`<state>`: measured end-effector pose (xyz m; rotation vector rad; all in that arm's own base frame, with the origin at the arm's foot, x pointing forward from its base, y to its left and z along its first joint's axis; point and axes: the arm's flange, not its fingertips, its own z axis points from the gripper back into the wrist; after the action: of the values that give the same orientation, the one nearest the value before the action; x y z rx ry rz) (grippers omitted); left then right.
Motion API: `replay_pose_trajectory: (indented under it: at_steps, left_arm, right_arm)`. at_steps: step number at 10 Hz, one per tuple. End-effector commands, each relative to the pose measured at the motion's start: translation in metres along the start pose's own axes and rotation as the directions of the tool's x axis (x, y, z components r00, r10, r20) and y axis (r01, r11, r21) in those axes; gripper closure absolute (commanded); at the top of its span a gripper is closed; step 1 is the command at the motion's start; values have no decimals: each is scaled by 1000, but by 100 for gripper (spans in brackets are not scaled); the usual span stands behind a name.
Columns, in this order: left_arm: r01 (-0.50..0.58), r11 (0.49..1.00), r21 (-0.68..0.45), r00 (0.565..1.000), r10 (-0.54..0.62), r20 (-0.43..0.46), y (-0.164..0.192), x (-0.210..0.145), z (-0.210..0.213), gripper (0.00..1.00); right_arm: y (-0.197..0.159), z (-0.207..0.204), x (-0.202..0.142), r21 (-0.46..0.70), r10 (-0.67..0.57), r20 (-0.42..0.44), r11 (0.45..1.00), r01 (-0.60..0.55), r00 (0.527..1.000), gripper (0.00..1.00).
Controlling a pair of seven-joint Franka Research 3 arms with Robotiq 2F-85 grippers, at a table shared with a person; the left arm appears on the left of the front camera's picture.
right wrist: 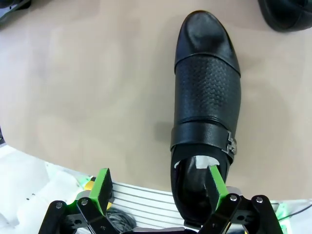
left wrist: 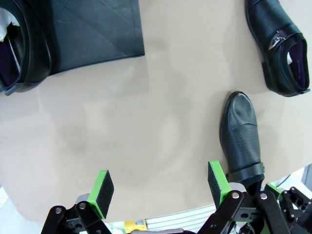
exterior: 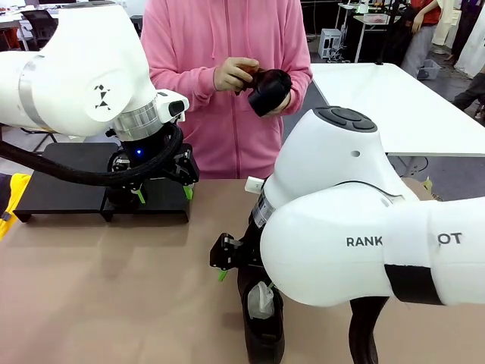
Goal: Organize the shoes by placing them on the stand.
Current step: Place the Shoe from the middle of the table onto the Shoes Stand.
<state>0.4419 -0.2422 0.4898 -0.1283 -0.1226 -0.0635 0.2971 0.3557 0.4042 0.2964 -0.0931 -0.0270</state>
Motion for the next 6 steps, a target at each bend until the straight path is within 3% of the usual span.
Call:
replay_pose_trajectory:
  at_steps: [1, 3, 4, 5, 6]
  left_arm:
    - [-1, 1000, -3, 1000, 1, 2, 2, -1, 2, 0]
    - [-1, 1000, -3, 1000, 1, 2, 2, -1, 2, 0]
    - [0, 1000, 0, 1000, 0, 0, 0, 0, 0, 0]
    - [-20, 999, 49, 999, 18, 49, -19, -22, -16, 0]
    - [-101, 995, -1, 992, 101, 76, -34, -44, -19, 0]
  right_arm:
    - [5, -1, 0, 7, -13, 24, 1000, 13, 1000, 0]
    - [0, 0, 0, 1, 0, 1, 1000, 0, 1000, 0]
    - [-1, 18, -19, 105, -14, 23, 994, 11, 1000, 0]
    - [-27, 48, -18, 108, -55, 45, 993, 50, 997, 0]
    - [-56, 74, -13, 47, -118, 101, 992, 114, 988, 0]
